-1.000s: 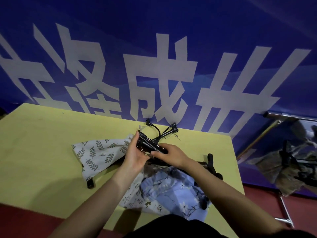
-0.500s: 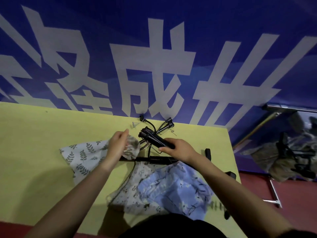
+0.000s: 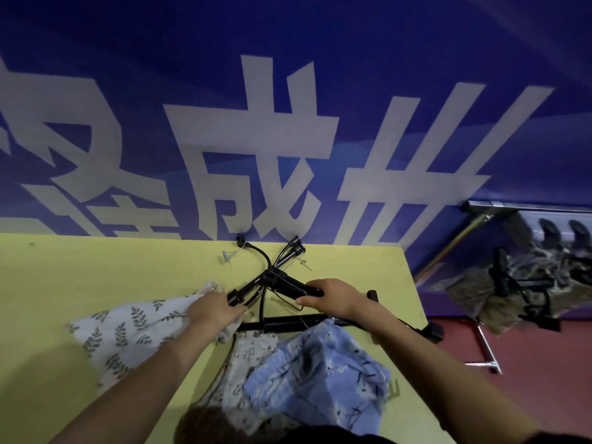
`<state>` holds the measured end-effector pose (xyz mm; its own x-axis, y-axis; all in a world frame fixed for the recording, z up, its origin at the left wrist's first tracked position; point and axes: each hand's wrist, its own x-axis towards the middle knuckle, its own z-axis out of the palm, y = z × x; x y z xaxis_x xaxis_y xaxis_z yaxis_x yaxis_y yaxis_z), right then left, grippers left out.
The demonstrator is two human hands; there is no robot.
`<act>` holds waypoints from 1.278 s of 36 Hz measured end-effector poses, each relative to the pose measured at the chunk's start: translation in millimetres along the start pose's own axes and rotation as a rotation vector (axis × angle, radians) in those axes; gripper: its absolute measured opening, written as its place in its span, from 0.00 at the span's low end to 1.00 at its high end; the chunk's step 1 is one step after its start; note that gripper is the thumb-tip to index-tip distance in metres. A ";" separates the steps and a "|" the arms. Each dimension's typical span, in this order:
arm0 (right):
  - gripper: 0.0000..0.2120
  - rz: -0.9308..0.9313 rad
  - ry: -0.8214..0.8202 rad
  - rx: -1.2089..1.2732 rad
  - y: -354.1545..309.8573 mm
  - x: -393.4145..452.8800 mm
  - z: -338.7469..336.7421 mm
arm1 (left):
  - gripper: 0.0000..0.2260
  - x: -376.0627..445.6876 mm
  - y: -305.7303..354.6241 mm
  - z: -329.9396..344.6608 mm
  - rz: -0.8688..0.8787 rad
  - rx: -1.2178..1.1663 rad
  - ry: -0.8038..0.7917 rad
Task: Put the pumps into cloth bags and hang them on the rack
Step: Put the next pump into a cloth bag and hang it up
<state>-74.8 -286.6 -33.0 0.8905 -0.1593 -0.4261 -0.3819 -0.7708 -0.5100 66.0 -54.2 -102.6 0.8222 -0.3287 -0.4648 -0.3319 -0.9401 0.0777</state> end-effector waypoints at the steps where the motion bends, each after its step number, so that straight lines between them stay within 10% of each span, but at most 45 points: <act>1: 0.22 -0.002 -0.010 0.019 -0.7 -0.4 2.2 | 0.25 -2.6 0.9 1.9 -0.011 0.014 -0.007; 16: 0.19 -0.054 -0.025 0.111 -28.4 -11.5 20.3 | 0.15 -31.7 -3.9 21.2 -0.042 -0.152 0.058; 22: 0.19 -0.084 -0.002 0.228 -28.2 -18.9 18.9 | 0.06 -38.6 -8.7 15.6 -0.154 -0.698 0.101; 31: 0.15 -0.161 0.007 0.455 -32.5 -27.0 20.3 | 0.19 -82.2 -11.1 -24.2 -0.296 -1.353 0.073; 36: 0.12 -0.228 -0.074 0.488 -44.2 -36.4 26.8 | 0.06 -121.4 -10.6 -39.9 -0.060 -1.326 0.178; 46: 0.05 -0.379 -0.356 0.473 -72.2 -55.9 46.2 | 0.13 -185.9 -32.0 -44.4 -0.004 -1.283 0.426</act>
<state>-108.4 -193.6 -6.8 0.8792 0.3417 -0.3322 -0.1995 -0.3691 -0.9077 -55.6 32.9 20.4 0.9781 -0.1083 -0.1776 0.1406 -0.2854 0.9481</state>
